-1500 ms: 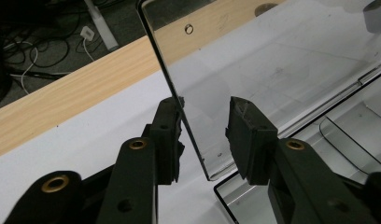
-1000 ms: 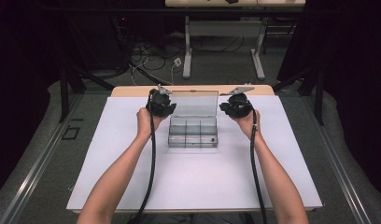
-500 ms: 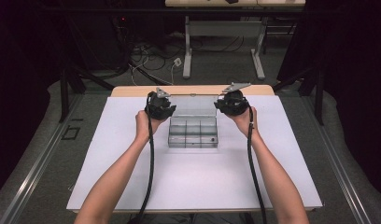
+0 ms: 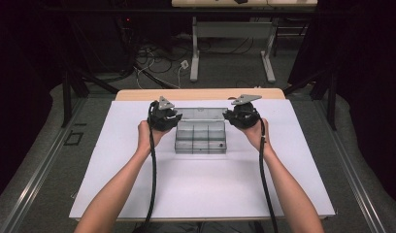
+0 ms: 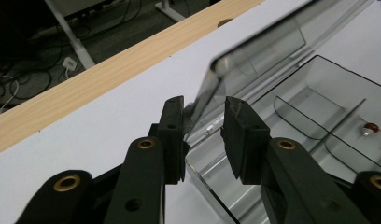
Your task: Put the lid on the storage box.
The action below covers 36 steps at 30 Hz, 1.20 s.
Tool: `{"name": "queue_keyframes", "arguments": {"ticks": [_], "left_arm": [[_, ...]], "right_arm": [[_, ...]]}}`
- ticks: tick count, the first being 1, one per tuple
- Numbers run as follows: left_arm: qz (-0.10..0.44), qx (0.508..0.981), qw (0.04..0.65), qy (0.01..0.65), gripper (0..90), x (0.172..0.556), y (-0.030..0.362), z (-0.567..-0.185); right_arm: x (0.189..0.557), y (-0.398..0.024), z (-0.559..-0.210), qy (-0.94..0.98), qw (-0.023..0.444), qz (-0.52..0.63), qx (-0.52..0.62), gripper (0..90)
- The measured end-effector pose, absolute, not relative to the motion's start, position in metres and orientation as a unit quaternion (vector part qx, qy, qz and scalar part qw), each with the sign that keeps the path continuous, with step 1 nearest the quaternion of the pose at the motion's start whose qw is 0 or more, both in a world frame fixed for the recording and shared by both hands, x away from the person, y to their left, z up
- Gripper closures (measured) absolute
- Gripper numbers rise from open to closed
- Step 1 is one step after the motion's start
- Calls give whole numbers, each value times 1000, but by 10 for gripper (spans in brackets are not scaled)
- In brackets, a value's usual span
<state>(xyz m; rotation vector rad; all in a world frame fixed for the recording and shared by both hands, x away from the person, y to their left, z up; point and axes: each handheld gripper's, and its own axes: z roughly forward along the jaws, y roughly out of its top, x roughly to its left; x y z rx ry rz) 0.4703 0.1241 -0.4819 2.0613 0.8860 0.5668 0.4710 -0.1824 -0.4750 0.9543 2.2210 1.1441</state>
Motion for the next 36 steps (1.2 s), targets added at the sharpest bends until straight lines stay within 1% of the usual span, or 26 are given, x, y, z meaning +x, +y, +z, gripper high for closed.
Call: {"name": "queue_keyframes", "arguments": {"ticks": [7,9,12,14,18,25,30,31,34,36], "left_arm": [[233,820,401,336,691,458,125,-486],[235,827,391,327,690,454,125,-487],[247,827,391,319,684,449,124,-489],[244,830,389,317,683,446,125,-489],[245,829,392,316,685,442,126,-491],[246,836,379,310,674,434,127,-493],[238,828,392,322,671,428,130,-500],[240,834,381,320,669,428,129,-501],[237,832,383,323,669,427,129,-502],[239,834,380,320,670,427,130,-503]], "right_arm": [[458,-183,-484,805,235,420,347,797],[455,-182,-486,806,240,418,344,796],[450,-183,-489,808,240,415,343,794],[447,-182,-491,807,245,414,342,791],[444,-182,-493,811,243,408,341,788],[437,-180,-495,816,248,398,339,780],[432,-180,-497,816,251,395,338,774],[431,-180,-497,817,250,394,338,774],[429,-180,-497,819,243,391,341,774],[428,-180,-499,818,248,395,337,774]]}}
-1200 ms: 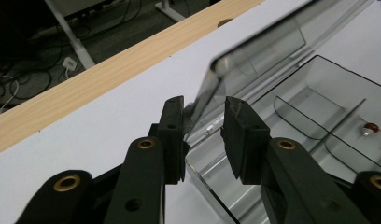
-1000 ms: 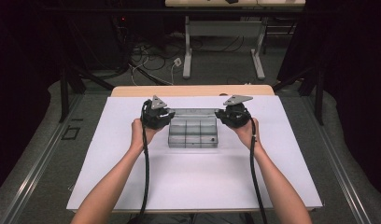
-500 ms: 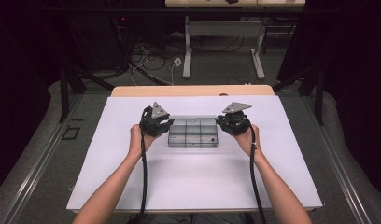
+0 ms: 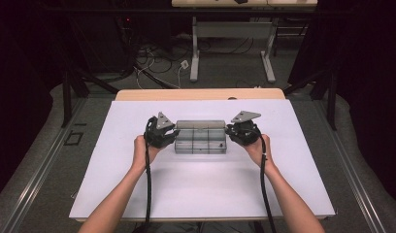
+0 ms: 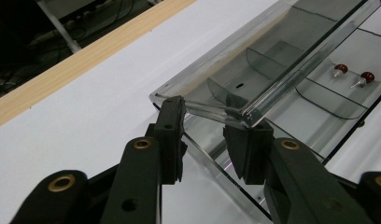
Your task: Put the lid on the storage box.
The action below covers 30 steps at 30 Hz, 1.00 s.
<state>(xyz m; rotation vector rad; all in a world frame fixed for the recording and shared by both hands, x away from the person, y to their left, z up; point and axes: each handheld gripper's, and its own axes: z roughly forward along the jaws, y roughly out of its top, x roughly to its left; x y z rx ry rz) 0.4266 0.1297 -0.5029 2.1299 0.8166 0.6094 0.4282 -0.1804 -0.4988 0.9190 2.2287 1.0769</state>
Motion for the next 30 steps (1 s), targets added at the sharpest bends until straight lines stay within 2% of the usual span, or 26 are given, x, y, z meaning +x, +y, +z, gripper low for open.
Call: {"name": "queue_keyframes", "arguments": {"ticks": [11,15,17,20,21,26,30], "left_arm": [[231,838,377,320,669,420,135,-502],[224,838,378,324,639,415,142,-501],[208,839,371,340,555,413,147,-499],[199,838,355,363,347,410,156,-498],[194,840,350,367,303,407,161,-498],[202,840,337,375,159,393,178,-502],[202,841,337,373,128,380,183,-501]], "right_arm": [[420,-186,-499,818,243,393,342,771],[417,-189,-499,818,241,393,344,768],[415,-190,-500,819,239,393,344,763],[410,-193,-500,820,233,392,346,743],[408,-195,-500,822,231,387,348,721],[397,-203,-498,823,221,383,357,563],[388,-205,-499,828,205,380,358,441]]}}
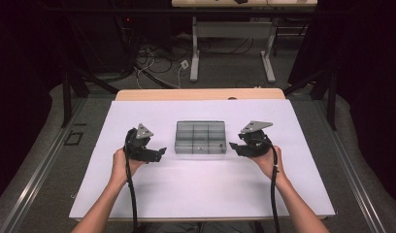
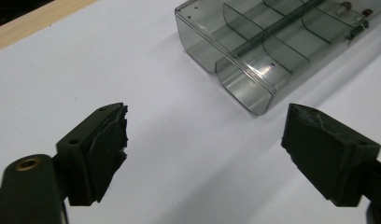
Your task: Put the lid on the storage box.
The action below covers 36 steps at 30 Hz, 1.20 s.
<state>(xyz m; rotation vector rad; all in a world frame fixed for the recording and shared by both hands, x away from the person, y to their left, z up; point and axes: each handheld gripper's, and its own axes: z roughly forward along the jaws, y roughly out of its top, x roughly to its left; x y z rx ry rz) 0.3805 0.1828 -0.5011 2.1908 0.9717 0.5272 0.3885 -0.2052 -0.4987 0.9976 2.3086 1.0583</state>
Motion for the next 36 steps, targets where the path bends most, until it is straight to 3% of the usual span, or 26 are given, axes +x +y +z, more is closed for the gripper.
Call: {"name": "queue_keyframes", "arguments": {"ticks": [8,16,36], "left_arm": [[208,848,330,359,61,355,184,-499],[203,854,321,355,14,340,188,-502],[196,861,314,350,0,305,200,-510]], "right_arm": [[372,-210,-500,834,175,379,360,261],[356,-215,-501,835,168,382,358,169],[321,-225,-511,847,156,367,352,65]]}}
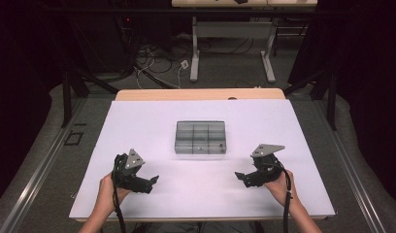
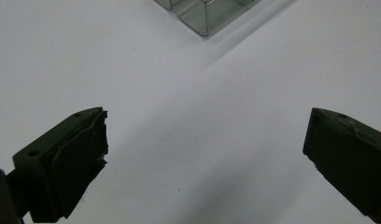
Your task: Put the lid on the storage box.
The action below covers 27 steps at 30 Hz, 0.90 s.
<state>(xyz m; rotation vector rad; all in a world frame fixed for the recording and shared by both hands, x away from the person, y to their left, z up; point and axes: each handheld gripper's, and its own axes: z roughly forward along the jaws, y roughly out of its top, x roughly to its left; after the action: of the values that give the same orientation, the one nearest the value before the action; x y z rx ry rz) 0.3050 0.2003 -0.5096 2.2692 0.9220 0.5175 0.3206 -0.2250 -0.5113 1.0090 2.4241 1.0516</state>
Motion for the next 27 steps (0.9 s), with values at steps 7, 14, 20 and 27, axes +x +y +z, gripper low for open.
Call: {"name": "queue_keyframes", "arguments": {"ticks": [7,14,20,27], "left_arm": [[188,859,320,352,0,295,202,-512],[186,862,320,346,0,285,202,-515],[192,861,326,340,0,278,205,-518],[185,863,320,344,0,273,207,-523]], "right_arm": [[310,-227,-519,855,151,358,345,43],[296,-229,-524,851,164,361,343,40],[289,-233,-527,853,169,358,341,41],[282,-236,-529,851,177,355,343,43]]}}
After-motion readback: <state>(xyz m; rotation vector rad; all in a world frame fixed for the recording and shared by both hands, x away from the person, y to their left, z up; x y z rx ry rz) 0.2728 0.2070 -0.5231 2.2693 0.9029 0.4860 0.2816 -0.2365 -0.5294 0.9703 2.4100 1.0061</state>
